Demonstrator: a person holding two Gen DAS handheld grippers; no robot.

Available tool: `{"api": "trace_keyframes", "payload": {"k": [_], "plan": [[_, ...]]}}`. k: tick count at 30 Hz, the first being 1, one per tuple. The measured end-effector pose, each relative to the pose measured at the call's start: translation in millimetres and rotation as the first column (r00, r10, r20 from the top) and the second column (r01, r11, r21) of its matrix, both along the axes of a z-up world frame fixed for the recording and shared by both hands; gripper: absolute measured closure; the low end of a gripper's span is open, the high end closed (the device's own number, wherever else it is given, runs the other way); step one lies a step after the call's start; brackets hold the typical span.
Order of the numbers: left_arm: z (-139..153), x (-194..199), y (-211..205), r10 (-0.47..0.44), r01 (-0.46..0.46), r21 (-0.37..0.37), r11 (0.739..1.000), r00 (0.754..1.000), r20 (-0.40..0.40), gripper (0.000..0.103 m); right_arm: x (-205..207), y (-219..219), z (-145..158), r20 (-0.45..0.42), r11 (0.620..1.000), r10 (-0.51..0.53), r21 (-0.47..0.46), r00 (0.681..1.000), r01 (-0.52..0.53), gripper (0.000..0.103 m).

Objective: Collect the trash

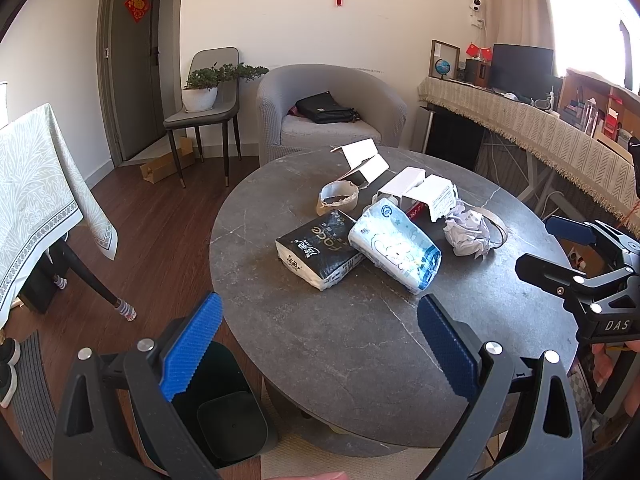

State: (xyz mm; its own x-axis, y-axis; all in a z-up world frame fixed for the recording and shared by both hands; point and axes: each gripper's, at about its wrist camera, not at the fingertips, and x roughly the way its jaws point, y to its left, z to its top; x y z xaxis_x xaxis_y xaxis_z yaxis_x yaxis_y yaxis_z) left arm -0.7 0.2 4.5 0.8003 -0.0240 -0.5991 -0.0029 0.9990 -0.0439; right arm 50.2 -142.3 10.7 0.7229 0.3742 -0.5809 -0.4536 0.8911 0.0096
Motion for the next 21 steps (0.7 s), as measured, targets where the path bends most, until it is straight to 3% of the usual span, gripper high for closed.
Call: {"api": "trace_keyframes", "payload": {"k": [9, 13, 18, 21], "plan": [[4.3, 1.9, 0.0, -0.031, 0.031, -0.027, 0.999, 0.999, 0.014, 0.006, 2.8, -5.7, 0.9, -0.015, 1.000, -0.003, 0.019, 1.000, 0.003, 0.003], [3.2, 5.8, -2.7, -0.059, 0.059, -0.040, 0.997, 0.998, 0.007, 0.016, 6.4, -5.4, 0.9, -0.024, 0.999, 0.006, 0.033, 1.000, -0.005, 0.004], [1.7, 9.5, -3.2, -0.078, 0.078, -0.093, 0.993, 0.997, 0.004, 0.018, 8.7, -1.7, -0.7, -0.039, 0.999, 0.029, 0.035, 0.999, -0.027, 0.012], [0.8, 14.4, -6.7, -0.103, 0.100, -0.132, 0.986, 0.995, -0.011, 0.027, 10.0, 0.1, -2.7, -0.049, 0.999, 0.039, 0.025, 0.998, -0.038, 0.020]]}}
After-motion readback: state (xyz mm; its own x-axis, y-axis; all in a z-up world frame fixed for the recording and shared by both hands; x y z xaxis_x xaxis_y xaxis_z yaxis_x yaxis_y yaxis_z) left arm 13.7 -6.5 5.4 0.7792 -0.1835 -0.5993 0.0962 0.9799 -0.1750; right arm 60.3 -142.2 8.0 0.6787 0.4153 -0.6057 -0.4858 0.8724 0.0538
